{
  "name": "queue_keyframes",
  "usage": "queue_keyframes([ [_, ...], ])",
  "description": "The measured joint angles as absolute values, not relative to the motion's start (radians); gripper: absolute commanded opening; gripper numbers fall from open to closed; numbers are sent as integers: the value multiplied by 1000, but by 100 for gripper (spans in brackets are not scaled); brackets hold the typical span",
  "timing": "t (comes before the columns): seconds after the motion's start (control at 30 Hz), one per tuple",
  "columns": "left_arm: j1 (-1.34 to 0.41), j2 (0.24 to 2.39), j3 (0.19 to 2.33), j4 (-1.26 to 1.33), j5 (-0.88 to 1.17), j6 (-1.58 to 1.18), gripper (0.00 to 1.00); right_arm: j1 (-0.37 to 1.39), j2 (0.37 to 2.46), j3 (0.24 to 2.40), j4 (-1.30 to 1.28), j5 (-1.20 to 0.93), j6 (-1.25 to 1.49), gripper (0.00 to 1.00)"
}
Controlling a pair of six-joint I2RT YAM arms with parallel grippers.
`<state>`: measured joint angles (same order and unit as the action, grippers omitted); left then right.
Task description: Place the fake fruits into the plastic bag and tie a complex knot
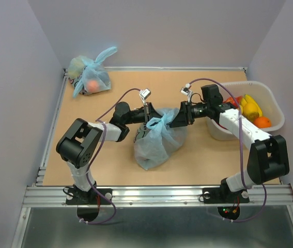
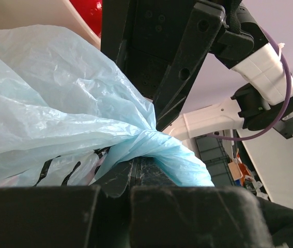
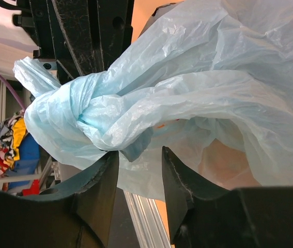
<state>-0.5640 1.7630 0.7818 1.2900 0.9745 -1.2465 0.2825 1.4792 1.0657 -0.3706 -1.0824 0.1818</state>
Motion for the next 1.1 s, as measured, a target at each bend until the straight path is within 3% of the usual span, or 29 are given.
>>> queue_keyframes([
  [0.3,-566,1781,793,1293,970,-1281,0,282,1489,1067,-369,-1082,172,50],
  [0.63,-559,1792,800,1301,960,-1314,0,281,1499,1067,-316,-1085,189,47],
  [0.83,-551,1797,801,1306,937,-1325,0,281,1491,1024,-167,-1113,252,27],
  [0.97,-548,1798,801,1302,923,-1330,0,283,1485,1000,-85,-1135,294,1],
  [1.1,-547,1798,801,1311,915,-1330,10,282,1473,992,-54,-1143,305,0],
])
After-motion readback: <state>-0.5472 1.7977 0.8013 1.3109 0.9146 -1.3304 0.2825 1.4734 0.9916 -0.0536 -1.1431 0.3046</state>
